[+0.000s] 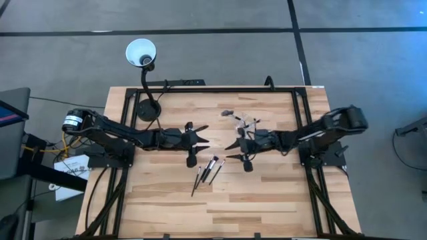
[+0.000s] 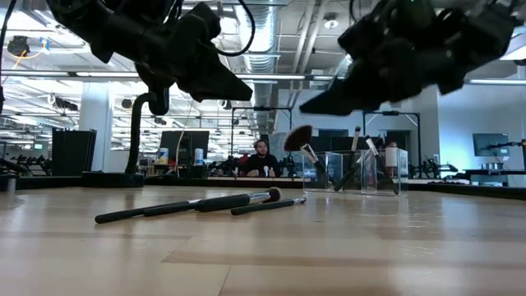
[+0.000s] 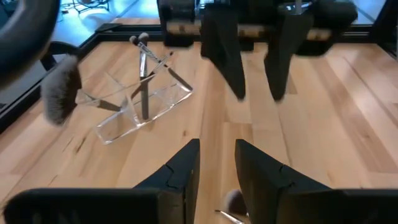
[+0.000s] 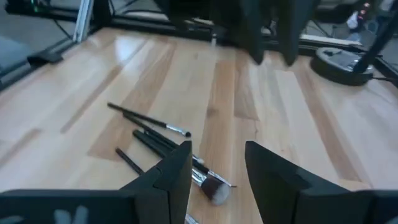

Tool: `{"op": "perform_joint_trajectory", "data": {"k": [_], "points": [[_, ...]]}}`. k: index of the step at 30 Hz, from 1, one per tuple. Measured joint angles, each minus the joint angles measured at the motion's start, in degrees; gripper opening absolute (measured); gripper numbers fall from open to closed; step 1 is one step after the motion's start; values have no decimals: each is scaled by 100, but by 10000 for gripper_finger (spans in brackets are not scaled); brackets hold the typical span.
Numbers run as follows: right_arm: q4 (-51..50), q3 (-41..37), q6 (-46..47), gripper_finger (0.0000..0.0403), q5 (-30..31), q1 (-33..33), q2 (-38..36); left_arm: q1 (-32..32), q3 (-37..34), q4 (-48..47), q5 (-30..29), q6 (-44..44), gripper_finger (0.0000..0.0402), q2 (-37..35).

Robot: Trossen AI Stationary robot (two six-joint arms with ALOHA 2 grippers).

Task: Sort items
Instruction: Put the eyeshadow brush into the left side of the transparent organizer

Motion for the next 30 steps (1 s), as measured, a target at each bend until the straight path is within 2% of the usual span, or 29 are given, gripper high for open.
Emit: {"op": "perform_joint_trajectory", "data": {"k": [4,12,16,20,22,30], "points": [[451,105,-125,138,-555,-125,731,46,0,-10,0,1,99,0],[411,1124,111,133,-1641,-259,2203,55,2,-10,1,23,99,0],[213,1524,68,131,-2222,-254,2608,96,7,-91,9,141,99,0],[-209,1657,30,125,-2269,-254,2660,101,-49,-714,4,330,99,0],[-459,1649,-74,121,-2269,-254,2617,95,-327,-652,13,243,99,0],[-726,1646,-142,111,-2220,-254,2643,99,-1491,913,7,-408,99,2]]}}
